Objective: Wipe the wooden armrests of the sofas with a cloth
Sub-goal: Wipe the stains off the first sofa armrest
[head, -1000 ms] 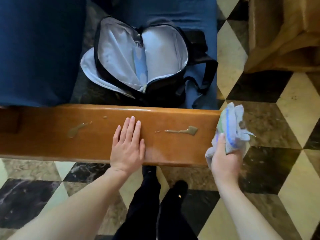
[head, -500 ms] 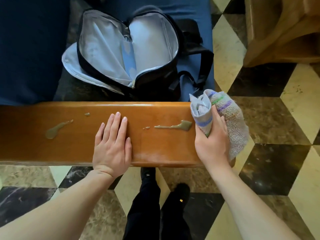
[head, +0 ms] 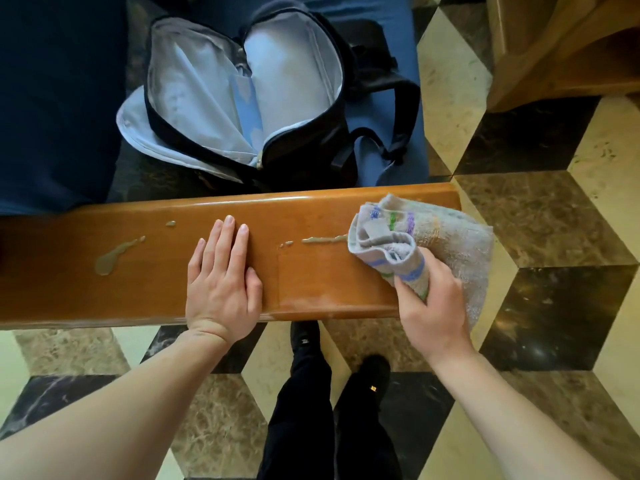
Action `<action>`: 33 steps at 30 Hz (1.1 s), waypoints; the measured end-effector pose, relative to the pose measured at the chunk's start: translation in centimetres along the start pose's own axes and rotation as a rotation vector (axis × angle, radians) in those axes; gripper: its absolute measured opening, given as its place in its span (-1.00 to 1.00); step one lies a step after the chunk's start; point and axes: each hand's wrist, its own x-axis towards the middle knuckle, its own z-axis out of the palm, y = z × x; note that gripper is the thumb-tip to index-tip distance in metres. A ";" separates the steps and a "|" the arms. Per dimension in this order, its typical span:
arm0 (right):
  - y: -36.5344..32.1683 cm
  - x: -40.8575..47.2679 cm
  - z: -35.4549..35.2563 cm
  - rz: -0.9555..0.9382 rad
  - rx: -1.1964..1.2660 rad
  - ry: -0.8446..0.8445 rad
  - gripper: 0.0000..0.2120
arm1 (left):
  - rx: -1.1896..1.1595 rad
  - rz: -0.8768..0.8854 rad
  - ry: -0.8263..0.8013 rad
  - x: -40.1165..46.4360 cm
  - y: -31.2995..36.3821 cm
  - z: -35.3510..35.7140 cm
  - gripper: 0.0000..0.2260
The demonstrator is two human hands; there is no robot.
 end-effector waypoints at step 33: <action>-1.4 1.7 3.6 -0.202 -0.032 0.067 -0.71 | 0.001 0.002 0.024 0.0 0.0 0.3 -0.38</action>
